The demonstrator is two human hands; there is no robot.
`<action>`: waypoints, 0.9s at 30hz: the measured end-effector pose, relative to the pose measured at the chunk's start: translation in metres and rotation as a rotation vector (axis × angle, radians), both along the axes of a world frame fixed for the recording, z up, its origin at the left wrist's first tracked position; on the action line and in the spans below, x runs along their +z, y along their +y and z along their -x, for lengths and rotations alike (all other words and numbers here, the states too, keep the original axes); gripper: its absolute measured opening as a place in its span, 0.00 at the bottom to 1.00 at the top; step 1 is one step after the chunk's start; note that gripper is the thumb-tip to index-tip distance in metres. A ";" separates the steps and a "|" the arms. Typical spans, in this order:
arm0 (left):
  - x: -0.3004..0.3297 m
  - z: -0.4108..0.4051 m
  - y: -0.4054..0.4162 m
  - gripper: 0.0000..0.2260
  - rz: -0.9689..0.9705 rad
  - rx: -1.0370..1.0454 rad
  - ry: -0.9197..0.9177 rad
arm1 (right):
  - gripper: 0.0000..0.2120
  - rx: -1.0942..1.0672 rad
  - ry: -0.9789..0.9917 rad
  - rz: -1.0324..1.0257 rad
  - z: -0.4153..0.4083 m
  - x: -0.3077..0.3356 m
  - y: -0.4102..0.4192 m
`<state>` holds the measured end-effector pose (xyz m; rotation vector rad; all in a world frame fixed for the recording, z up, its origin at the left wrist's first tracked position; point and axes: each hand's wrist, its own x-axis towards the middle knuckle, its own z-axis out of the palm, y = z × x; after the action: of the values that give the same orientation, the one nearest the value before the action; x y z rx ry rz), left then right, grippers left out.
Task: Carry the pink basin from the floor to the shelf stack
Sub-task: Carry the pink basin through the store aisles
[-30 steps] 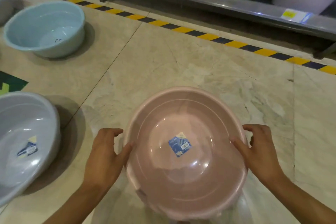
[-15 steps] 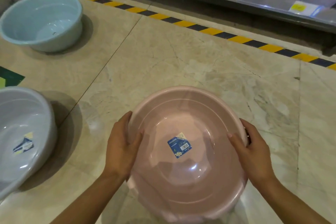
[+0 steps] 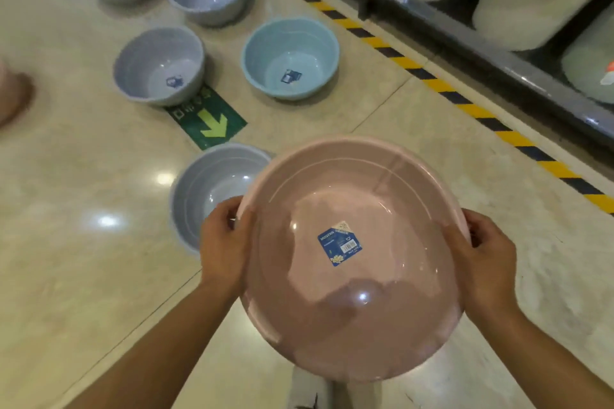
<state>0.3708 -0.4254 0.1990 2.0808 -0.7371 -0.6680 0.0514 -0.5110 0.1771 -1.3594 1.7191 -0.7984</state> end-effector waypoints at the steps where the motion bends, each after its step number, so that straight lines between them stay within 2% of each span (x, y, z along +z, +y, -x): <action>1: 0.024 -0.019 0.005 0.07 -0.001 0.051 0.006 | 0.12 0.033 -0.002 -0.014 -0.023 0.022 -0.006; 5: 0.076 -0.096 0.007 0.06 0.004 0.172 0.040 | 0.08 0.142 0.024 -0.040 -0.116 0.085 -0.034; 7: 0.078 -0.134 0.002 0.01 -0.010 0.214 0.091 | 0.09 0.151 0.035 -0.073 -0.160 0.095 -0.048; 9: 0.064 -0.167 -0.007 0.06 0.000 0.240 0.130 | 0.09 0.135 0.029 -0.089 -0.198 0.088 -0.062; 15: -0.037 -0.256 -0.032 0.11 -0.022 0.305 0.200 | 0.06 0.126 0.059 -0.124 -0.285 -0.016 -0.100; 21: -0.156 -0.307 -0.016 0.10 -0.159 0.245 0.069 | 0.04 0.317 0.203 -0.091 -0.322 -0.133 -0.112; 27: -0.205 -0.324 0.005 0.15 -0.275 0.077 -0.047 | 0.06 0.437 0.405 -0.022 -0.326 -0.184 -0.113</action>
<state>0.6945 -0.4207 -0.0056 2.3697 -0.6145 -0.7122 0.3775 -0.6240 -0.0074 -1.8880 1.6191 -0.2681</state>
